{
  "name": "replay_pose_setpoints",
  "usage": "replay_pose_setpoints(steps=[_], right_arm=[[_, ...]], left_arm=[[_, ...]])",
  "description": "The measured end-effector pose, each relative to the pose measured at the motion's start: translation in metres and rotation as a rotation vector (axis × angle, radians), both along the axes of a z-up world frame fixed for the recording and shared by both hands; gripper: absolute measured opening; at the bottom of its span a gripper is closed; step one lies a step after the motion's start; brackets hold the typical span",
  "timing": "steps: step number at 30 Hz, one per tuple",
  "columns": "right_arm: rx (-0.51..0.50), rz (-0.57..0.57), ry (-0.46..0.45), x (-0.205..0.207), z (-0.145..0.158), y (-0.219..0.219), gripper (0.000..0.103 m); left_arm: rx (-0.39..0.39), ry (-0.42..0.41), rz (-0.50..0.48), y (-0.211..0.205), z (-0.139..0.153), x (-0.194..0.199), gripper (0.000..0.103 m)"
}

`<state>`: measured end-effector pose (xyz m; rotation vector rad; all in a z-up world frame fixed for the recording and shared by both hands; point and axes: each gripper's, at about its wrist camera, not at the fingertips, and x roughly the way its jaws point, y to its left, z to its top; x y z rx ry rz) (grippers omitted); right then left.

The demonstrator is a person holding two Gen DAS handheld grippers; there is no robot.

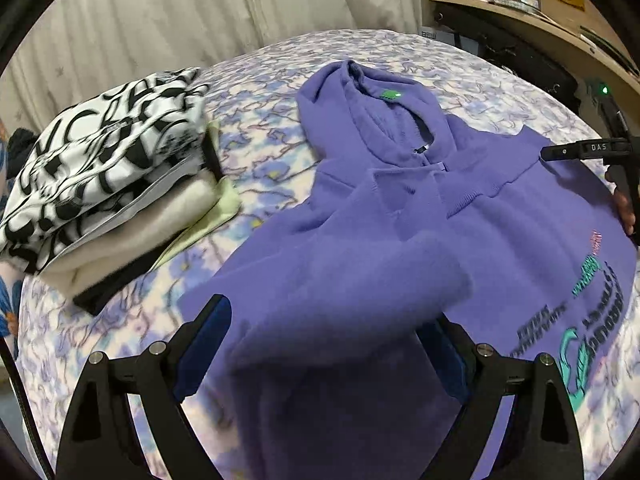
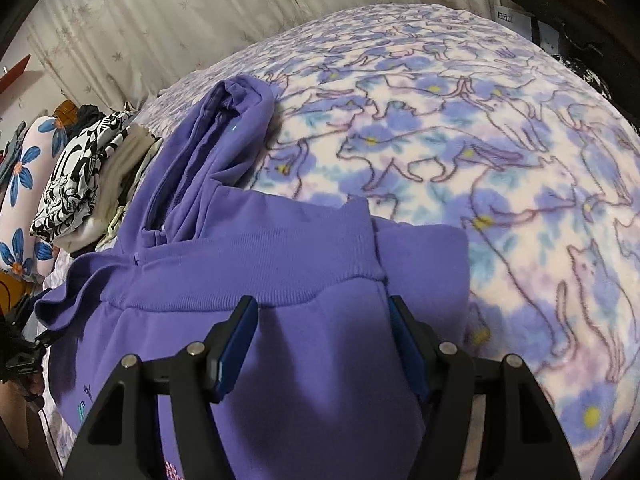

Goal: Fold large clothes

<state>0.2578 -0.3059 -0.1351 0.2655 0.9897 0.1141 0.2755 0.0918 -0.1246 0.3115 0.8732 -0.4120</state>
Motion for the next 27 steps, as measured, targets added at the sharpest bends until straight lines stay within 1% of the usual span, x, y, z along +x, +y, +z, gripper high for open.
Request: replay_pose_setpoints(steps=[1, 2, 3, 4, 5, 6, 7, 8, 10, 12, 14, 15, 16, 17, 19, 21, 22, 25, 26, 27], right_arm=[[-0.017, -0.007, 0.011, 0.000, -0.002, 0.000, 0.049], [-0.025, -0.013, 0.018, 0.000, -0.003, 0.000, 0.033], [-0.029, -0.022, 0.020, -0.002, -0.003, -0.002, 0.021], [-0.021, -0.025, 0.014, -0.005, -0.002, -0.005, 0.017], [-0.007, -0.026, 0.006, -0.009, 0.000, -0.007, 0.011], [0.000, -0.031, -0.012, -0.014, 0.004, -0.009, 0.008], [0.001, -0.035, -0.030, -0.018, 0.008, -0.010, 0.008], [0.000, -0.040, -0.068, -0.026, 0.017, -0.010, 0.007], [-0.002, -0.052, -0.128, -0.035, 0.033, -0.010, 0.007], [0.007, -0.087, -0.209, -0.043, 0.055, -0.015, 0.007], [0.019, -0.124, -0.245, -0.040, 0.067, -0.021, 0.007], [0.016, -0.136, -0.246, -0.035, 0.067, -0.022, 0.007], [0.005, -0.149, -0.228, -0.026, 0.064, -0.023, 0.007], [-0.006, -0.161, -0.201, -0.018, 0.056, -0.023, 0.007], [-0.040, -0.174, -0.114, 0.000, 0.033, -0.020, 0.007], [-0.055, -0.190, -0.018, 0.012, 0.007, -0.021, 0.009], [-0.039, -0.202, 0.030, 0.017, -0.008, -0.023, 0.009], [-0.016, -0.212, 0.010, 0.011, -0.003, -0.025, 0.013], [-0.024, -0.213, 0.010, 0.010, 0.002, -0.024, 0.017], [-0.034, -0.215, 0.003, 0.008, 0.006, -0.024, 0.020]], left_arm=[[-0.013, -0.005, -0.003, -0.002, -0.002, 0.001, 0.079], [-0.025, 0.001, -0.002, -0.003, -0.003, 0.005, 0.054], [-0.026, 0.018, 0.013, -0.004, -0.005, 0.008, 0.029], [-0.029, 0.045, 0.049, -0.002, -0.008, 0.015, 0.022], [-0.037, 0.063, 0.092, 0.003, -0.009, 0.020, 0.018], [-0.084, 0.085, 0.128, 0.011, -0.007, 0.026, 0.016], [-0.124, 0.098, 0.148, 0.017, -0.004, 0.029, 0.015], [-0.164, 0.111, 0.170, 0.023, 0.001, 0.032, 0.015], [-0.226, 0.129, 0.192, 0.029, 0.010, 0.036, 0.014], [-0.255, 0.134, 0.196, 0.028, 0.018, 0.040, 0.014], [-0.262, 0.132, 0.204, 0.024, 0.020, 0.047, 0.014], [-0.263, 0.134, 0.213, 0.023, 0.018, 0.054, 0.014], [-0.268, 0.146, 0.224, 0.023, 0.014, 0.062, 0.014], [-0.281, 0.175, 0.245, 0.024, 0.007, 0.071, 0.015], [-0.309, 0.264, 0.293, 0.030, -0.015, 0.090, 0.019], [-0.303, 0.322, 0.350, 0.033, -0.037, 0.103, 0.036], [-0.317, 0.338, 0.378, 0.037, -0.046, 0.106, 0.039], [-0.403, 0.352, 0.402, 0.047, -0.048, 0.105, 0.042], [-0.406, 0.346, 0.402, 0.049, -0.045, 0.103, 0.045], [-0.387, 0.321, 0.409, 0.050, -0.039, 0.100, 0.053]])
